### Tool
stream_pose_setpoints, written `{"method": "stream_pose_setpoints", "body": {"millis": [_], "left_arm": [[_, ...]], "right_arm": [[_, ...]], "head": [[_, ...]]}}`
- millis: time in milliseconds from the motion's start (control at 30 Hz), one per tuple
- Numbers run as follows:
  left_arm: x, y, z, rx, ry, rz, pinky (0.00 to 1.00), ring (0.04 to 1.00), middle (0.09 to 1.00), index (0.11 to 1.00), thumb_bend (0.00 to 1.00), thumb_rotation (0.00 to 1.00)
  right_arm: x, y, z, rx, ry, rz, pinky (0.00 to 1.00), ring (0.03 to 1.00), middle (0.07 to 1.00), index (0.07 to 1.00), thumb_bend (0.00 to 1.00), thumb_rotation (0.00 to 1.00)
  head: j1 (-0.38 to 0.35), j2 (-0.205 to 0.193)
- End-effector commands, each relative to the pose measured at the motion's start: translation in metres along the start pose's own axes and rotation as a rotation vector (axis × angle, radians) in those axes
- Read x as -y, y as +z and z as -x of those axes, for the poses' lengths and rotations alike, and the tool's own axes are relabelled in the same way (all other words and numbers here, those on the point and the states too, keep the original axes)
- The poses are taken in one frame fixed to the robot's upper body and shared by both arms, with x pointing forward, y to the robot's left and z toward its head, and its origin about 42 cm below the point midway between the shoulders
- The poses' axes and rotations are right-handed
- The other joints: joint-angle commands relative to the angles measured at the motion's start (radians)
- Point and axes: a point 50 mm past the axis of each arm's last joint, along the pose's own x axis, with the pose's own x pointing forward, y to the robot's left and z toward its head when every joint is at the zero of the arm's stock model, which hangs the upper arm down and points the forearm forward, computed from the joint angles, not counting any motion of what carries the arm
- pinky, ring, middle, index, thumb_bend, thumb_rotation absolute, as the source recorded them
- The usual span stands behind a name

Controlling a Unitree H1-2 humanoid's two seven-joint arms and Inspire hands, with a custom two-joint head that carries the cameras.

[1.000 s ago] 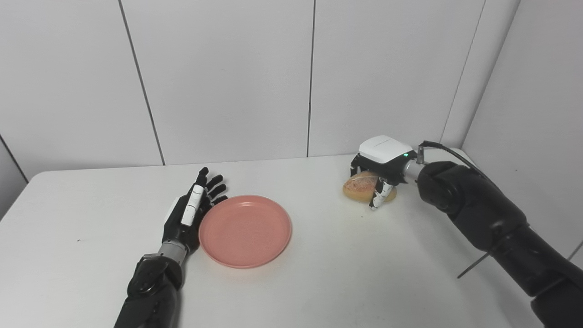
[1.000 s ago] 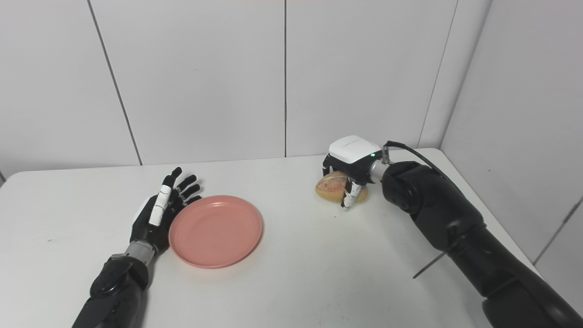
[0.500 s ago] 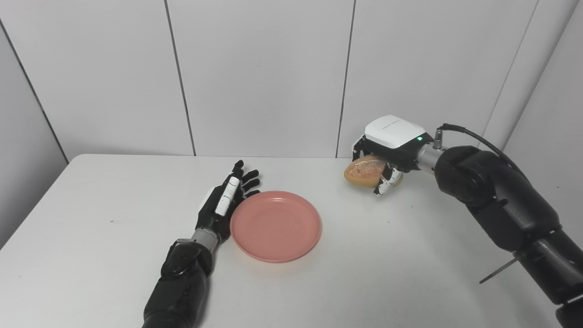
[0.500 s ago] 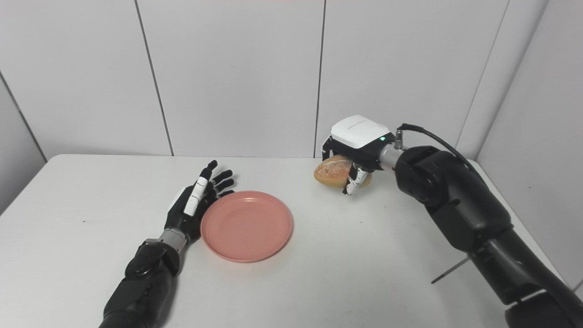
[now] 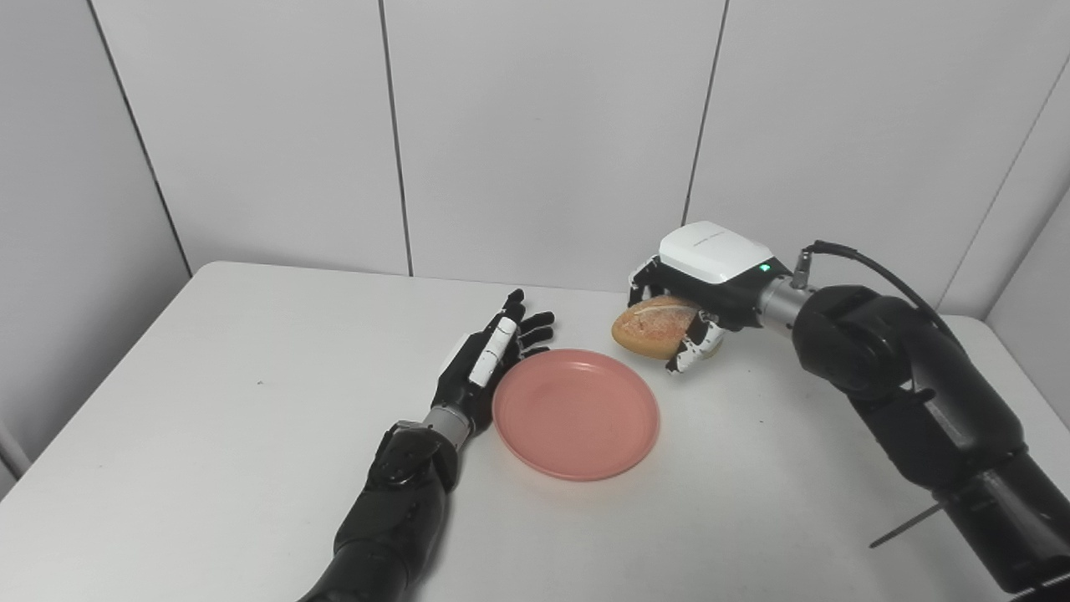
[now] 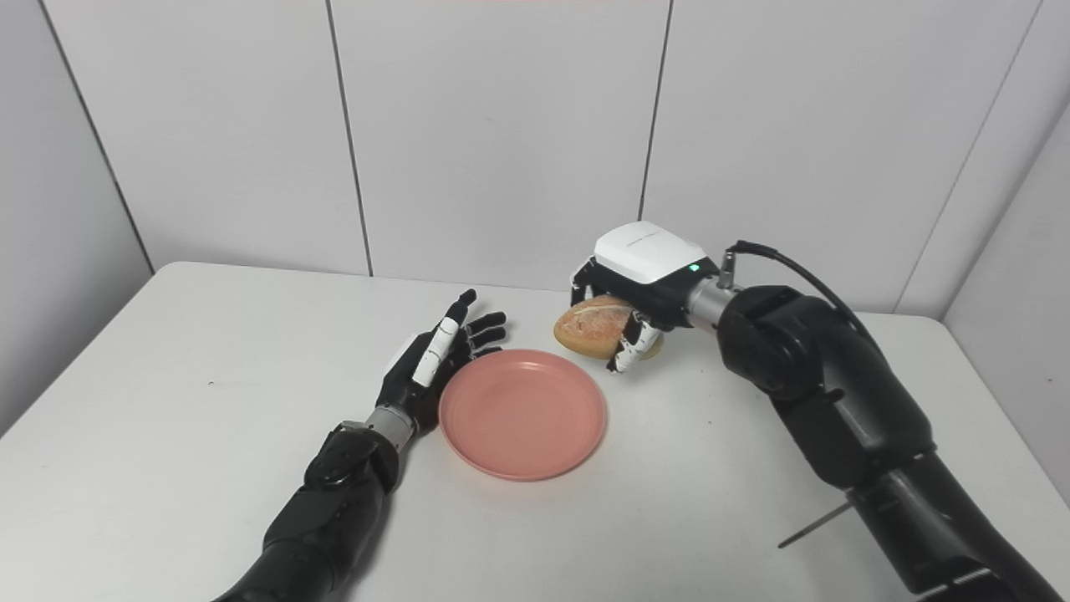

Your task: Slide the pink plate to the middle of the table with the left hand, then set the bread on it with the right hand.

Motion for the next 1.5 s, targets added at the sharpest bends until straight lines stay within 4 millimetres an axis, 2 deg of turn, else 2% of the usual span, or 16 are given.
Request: {"method": "stream_pose_setpoints", "body": {"millis": [0,67,267,300,433,567,767,900,1033,1467], "left_arm": [[0.011,-0.051,0.030,-0.116,0.029,0.065,0.81,0.859,0.834,1.000,0.88,0.78],[0.010,-0.051,0.031,-0.114,0.027,0.066,0.81,0.861,0.835,1.000,0.88,0.78],[0.008,-0.051,0.032,-0.113,0.026,0.063,0.80,0.857,0.831,1.000,0.91,0.78],[0.008,-0.051,0.032,-0.112,0.026,0.063,0.80,0.860,0.830,1.000,0.90,0.78],[0.007,-0.050,0.032,-0.121,0.032,0.066,0.81,0.863,0.835,1.000,0.90,0.79],[0.005,-0.050,0.032,-0.119,0.032,0.062,0.81,0.864,0.831,1.000,0.92,0.79],[0.004,-0.050,0.033,-0.118,0.026,0.056,0.80,0.858,0.821,1.000,0.92,0.80],[0.005,-0.048,0.032,-0.121,0.025,0.063,0.81,0.877,0.839,1.000,0.90,0.80],[0.004,-0.048,0.032,-0.119,0.024,0.062,0.80,0.872,0.841,1.000,0.91,0.80],[0.005,-0.048,0.031,-0.116,0.025,0.049,0.79,0.861,0.837,1.000,0.91,0.82]], "right_arm": [[0.040,0.014,-0.010,0.047,-0.074,0.053,0.26,0.346,0.426,0.512,0.53,0.00],[0.036,0.020,-0.016,0.057,-0.062,0.054,0.28,0.368,0.439,0.513,0.53,0.00],[0.018,0.036,-0.040,0.094,-0.021,0.067,0.26,0.339,0.417,0.507,0.53,0.00],[0.016,0.038,-0.043,0.095,-0.011,0.068,0.29,0.363,0.436,0.501,0.53,0.00],[0.005,0.039,-0.056,0.089,0.031,0.067,0.31,0.386,0.447,0.500,0.53,0.00],[-0.001,0.037,-0.064,0.092,0.043,0.064,0.29,0.361,0.431,0.508,0.53,0.00],[-0.015,0.032,-0.072,0.096,0.069,0.033,0.27,0.341,0.418,0.510,0.53,0.00],[-0.026,0.030,-0.078,0.094,0.094,0.015,0.33,0.407,0.468,0.494,0.53,0.00],[-0.034,0.032,-0.082,0.089,0.112,0.015,0.34,0.419,0.479,0.489,0.53,0.00],[-0.042,0.036,-0.085,0.101,0.145,0.024,0.33,0.407,0.467,0.499,0.53,0.00]], "head": [[0.001,0.001],[-0.004,0.001],[-0.014,0.001],[-0.015,0.001],[-0.023,0.006],[-0.031,0.008],[-0.036,0.014],[-0.037,0.020],[-0.037,0.021],[-0.040,0.029]]}}
